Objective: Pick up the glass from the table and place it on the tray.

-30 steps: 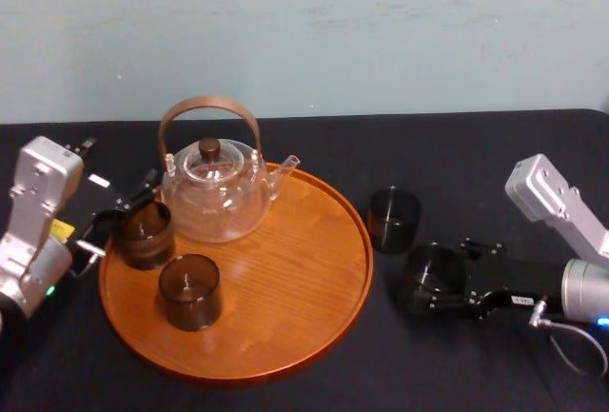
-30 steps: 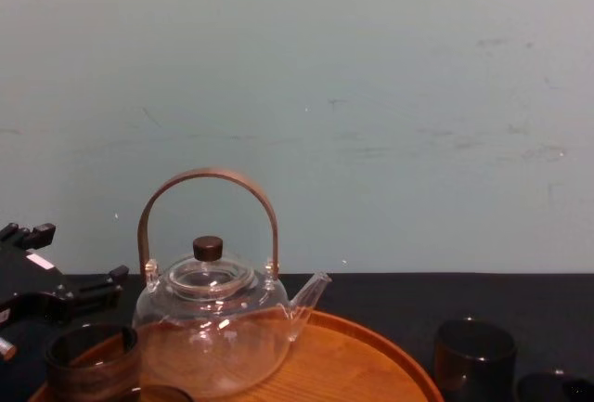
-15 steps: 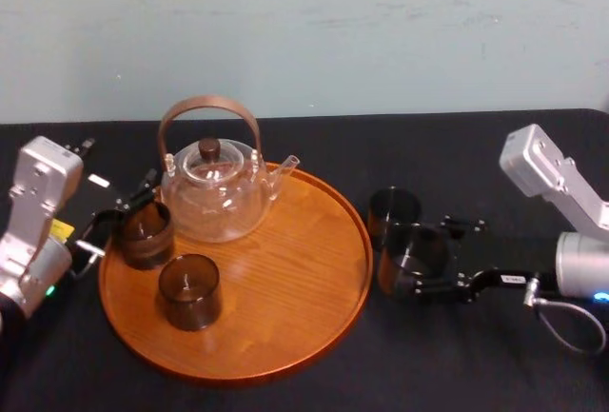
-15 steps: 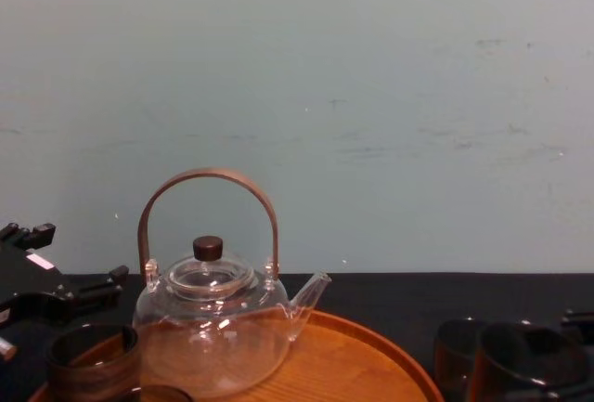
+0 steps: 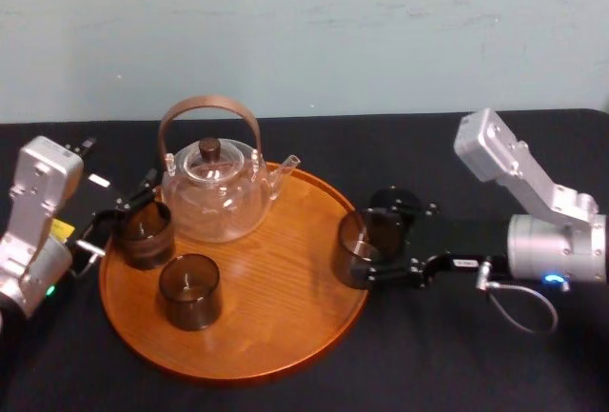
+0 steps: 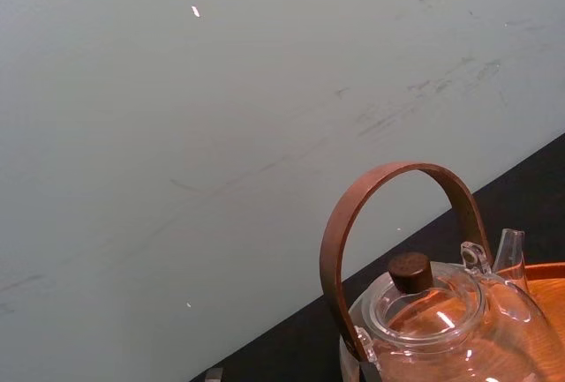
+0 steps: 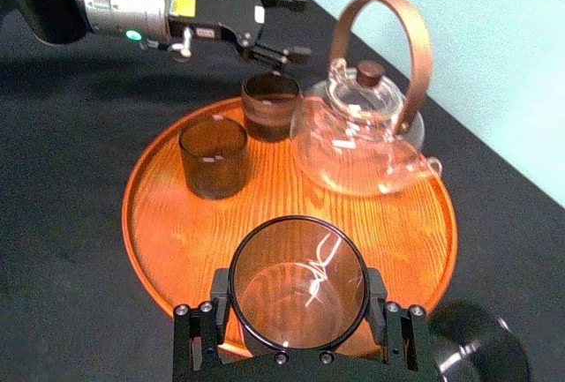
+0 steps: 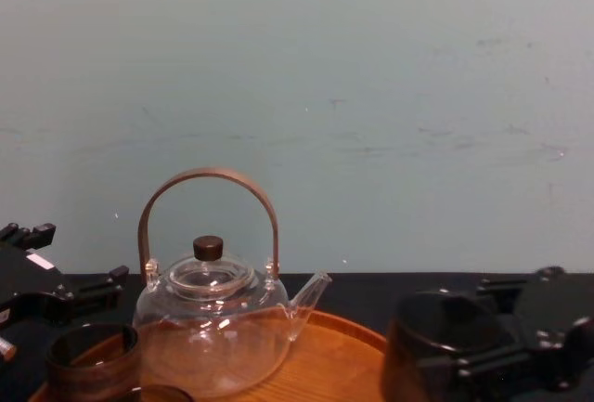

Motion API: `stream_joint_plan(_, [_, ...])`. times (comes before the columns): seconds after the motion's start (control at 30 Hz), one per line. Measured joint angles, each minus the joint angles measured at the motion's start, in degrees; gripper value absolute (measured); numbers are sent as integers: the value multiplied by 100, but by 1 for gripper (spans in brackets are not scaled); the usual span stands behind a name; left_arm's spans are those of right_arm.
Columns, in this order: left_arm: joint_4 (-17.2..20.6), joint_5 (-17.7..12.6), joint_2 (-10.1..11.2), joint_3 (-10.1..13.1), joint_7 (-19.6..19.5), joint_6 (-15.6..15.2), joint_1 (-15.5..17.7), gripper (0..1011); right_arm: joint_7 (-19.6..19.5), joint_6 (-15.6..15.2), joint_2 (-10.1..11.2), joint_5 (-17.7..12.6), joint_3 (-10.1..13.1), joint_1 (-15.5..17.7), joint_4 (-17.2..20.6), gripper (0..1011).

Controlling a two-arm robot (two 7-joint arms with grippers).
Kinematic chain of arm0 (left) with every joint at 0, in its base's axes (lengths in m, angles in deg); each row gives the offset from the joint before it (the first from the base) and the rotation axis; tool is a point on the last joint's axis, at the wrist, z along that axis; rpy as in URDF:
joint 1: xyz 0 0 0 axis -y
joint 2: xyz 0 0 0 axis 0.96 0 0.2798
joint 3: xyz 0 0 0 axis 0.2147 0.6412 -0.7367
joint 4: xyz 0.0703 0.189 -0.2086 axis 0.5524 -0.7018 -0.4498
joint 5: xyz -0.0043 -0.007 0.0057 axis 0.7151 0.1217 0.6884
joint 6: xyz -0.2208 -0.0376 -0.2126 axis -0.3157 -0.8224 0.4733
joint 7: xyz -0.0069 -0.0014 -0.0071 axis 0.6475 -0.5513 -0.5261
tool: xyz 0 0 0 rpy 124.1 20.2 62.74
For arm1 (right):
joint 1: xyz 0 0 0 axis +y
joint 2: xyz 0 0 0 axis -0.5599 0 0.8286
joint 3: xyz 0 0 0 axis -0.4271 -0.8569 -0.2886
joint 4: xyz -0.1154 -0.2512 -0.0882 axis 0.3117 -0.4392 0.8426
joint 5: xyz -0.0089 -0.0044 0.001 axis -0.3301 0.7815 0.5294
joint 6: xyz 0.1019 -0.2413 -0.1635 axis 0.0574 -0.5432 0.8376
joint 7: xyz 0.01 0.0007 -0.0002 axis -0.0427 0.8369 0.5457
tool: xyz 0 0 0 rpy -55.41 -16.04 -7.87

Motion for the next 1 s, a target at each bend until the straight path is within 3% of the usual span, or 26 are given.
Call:
stream_joint_plan(0.57, [0, 0, 0, 0, 0, 0, 0, 1001, 95, 209, -539, 165, -596, -488, -487, 903])
stream_joint_plan(1.0, [0, 0, 0, 0, 0, 0, 0, 1001, 170, 423, -833, 206, -841, -572, -885, 903])
